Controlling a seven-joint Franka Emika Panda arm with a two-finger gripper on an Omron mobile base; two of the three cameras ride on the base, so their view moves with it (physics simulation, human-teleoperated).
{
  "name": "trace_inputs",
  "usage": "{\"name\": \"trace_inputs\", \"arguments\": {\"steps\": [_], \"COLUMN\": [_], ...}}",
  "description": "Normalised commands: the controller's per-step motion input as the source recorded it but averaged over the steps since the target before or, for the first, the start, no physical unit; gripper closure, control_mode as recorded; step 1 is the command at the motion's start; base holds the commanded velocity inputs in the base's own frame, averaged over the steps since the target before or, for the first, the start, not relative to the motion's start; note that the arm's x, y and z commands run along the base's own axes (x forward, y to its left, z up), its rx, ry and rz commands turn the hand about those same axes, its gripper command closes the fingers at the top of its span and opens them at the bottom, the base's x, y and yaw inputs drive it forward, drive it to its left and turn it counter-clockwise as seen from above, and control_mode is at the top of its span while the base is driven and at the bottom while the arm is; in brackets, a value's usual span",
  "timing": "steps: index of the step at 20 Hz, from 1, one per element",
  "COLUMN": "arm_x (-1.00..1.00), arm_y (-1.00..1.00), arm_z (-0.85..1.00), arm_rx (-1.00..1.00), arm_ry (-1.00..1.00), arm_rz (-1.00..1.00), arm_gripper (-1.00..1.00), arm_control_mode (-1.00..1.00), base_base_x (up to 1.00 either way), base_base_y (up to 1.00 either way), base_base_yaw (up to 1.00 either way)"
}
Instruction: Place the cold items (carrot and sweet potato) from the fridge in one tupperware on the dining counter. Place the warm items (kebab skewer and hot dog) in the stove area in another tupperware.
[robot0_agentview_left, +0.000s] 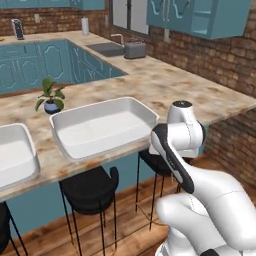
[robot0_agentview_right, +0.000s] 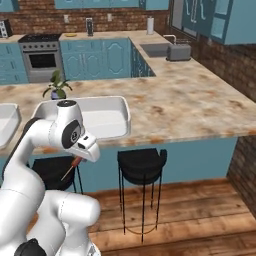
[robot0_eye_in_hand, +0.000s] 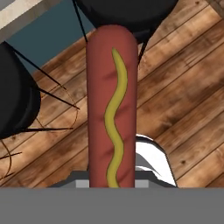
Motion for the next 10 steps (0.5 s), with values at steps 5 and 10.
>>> {"name": "trace_inputs", "arguments": {"steps": [5,10], "arm_x": [0.00,0.00], "arm_y": [0.00,0.00], "arm_z": [0.00,0.00], "arm_rx": [0.00,0.00], "arm_ry": [0.00,0.00], "arm_rz": [0.00,0.00], "arm_gripper": [1.00,1.00], "arm_control_mode": [1.00,1.00], "base_base_x": [0.48,0.25], "base_base_y": [0.14,0.03], "base_base_yaw": [-0.02,-0.07]}}
